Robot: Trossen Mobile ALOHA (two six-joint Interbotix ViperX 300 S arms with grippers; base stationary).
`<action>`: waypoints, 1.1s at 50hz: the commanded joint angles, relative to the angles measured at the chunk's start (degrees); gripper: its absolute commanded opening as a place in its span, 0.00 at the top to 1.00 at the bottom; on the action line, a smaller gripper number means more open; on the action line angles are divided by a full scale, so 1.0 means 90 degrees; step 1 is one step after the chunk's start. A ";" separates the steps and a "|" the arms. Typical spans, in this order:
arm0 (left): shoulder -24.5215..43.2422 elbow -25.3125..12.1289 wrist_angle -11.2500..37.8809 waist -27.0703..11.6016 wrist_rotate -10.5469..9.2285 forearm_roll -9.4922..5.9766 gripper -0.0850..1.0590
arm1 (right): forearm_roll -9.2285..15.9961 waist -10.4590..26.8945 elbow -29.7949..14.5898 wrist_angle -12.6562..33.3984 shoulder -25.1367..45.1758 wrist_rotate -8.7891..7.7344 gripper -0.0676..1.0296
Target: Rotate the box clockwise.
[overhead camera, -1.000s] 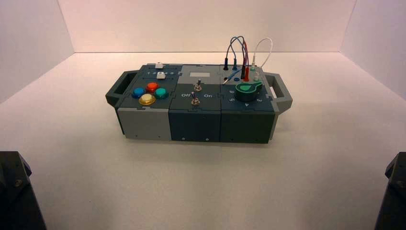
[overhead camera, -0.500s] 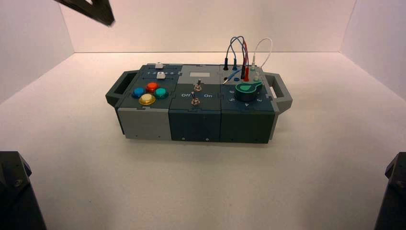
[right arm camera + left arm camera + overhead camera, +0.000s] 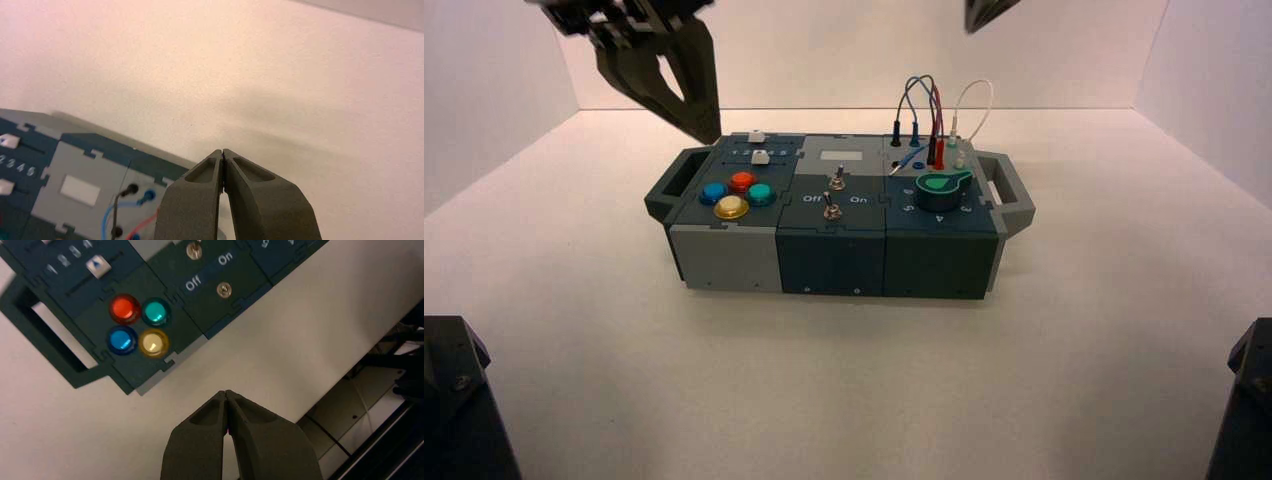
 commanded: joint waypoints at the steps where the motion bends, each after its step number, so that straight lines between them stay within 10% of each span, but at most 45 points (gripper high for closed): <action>1: 0.0264 -0.0186 -0.0049 -0.0029 0.0000 -0.0146 0.95 | 0.0039 0.0098 -0.0615 0.0098 0.0391 -0.0039 0.96; 55: 0.2715 -0.0420 -0.0439 -0.0381 0.0078 -0.0156 0.95 | 0.0264 0.0400 -0.1494 0.0596 0.2031 -0.0137 0.96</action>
